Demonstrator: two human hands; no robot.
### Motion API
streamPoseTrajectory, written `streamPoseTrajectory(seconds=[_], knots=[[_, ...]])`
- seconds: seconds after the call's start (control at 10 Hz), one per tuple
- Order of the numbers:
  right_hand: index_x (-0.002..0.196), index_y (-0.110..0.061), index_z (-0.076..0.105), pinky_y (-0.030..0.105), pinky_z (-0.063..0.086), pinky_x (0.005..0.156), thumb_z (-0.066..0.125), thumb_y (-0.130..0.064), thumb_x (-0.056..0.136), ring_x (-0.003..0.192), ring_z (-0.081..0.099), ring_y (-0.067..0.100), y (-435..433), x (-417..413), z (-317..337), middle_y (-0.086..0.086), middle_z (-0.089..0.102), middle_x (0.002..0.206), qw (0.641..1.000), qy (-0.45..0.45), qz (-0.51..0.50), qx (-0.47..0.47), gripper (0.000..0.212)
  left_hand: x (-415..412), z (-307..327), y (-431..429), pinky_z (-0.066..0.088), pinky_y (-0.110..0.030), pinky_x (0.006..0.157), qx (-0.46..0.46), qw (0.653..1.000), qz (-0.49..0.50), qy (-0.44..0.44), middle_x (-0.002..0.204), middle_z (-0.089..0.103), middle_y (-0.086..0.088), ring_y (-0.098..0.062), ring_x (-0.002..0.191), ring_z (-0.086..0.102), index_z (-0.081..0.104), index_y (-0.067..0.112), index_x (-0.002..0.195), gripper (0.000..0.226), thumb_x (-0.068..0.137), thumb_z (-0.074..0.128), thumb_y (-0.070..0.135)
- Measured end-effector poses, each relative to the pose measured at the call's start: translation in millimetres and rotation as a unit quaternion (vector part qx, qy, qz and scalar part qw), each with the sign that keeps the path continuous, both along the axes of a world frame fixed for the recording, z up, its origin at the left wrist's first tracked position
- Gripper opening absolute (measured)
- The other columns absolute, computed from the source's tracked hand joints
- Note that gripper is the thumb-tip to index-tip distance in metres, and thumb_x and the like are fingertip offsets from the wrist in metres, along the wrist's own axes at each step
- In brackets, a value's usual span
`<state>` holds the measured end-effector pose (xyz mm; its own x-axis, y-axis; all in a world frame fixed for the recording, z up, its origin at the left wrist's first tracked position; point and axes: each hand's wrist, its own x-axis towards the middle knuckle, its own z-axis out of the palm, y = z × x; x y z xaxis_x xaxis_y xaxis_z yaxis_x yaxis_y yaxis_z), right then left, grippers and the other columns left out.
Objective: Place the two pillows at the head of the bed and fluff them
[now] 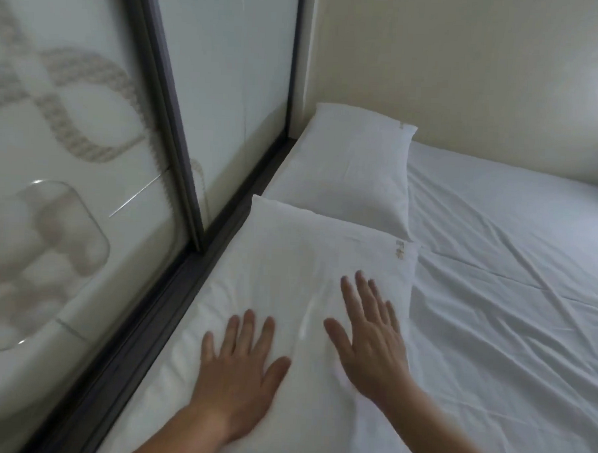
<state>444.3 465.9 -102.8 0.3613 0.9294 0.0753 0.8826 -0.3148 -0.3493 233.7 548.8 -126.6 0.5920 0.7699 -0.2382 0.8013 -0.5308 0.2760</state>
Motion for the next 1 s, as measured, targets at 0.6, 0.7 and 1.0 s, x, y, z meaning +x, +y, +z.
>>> streamPoseTrajectory(seconds=[0.6, 0.7, 1.0], knots=[[0.151, -0.022, 0.004, 0.049, 0.012, 0.116, 0.019, -0.054, 0.096, 0.146, 0.006, 0.027, -98, -101, 20, 0.005, 0.004, 0.161, 0.945, 0.055, -0.251, -0.203, 0.066, -146, 25, -98, 0.004, -0.063, 0.111, -0.105, 0.965, 0.178, 0.162, 0.161, -0.006, -0.011, -0.033, 0.146, -0.001, -0.016, 0.030, 0.147, 0.085, 0.077, -0.004, 0.076], [0.151, -0.031, 0.002, 0.041, 0.007, 0.116, 0.017, -0.058, 0.093, 0.145, -0.001, 0.017, -106, -157, 46, -0.006, -0.005, 0.158, 0.992, 0.055, -0.059, -0.092, 0.065, -133, 62, -117, 0.002, -0.057, 0.113, -0.057, 0.979, 0.144, 0.130, 0.161, -0.006, -0.009, -0.031, 0.146, -0.001, -0.017, 0.025, 0.147, 0.081, 0.079, -0.009, 0.069], [0.151, -0.021, 0.011, 0.046, 0.019, 0.113, 0.025, -0.048, 0.097, 0.143, 0.014, 0.029, -210, -145, 92, 0.008, 0.013, 0.159, 0.922, 0.145, -0.175, -0.313, 0.061, -149, 152, -161, 0.008, -0.053, 0.115, -0.075, 0.978, 0.077, 0.178, 0.162, 0.000, -0.005, -0.027, 0.146, 0.003, -0.008, 0.025, 0.150, 0.068, 0.094, 0.016, 0.056]])
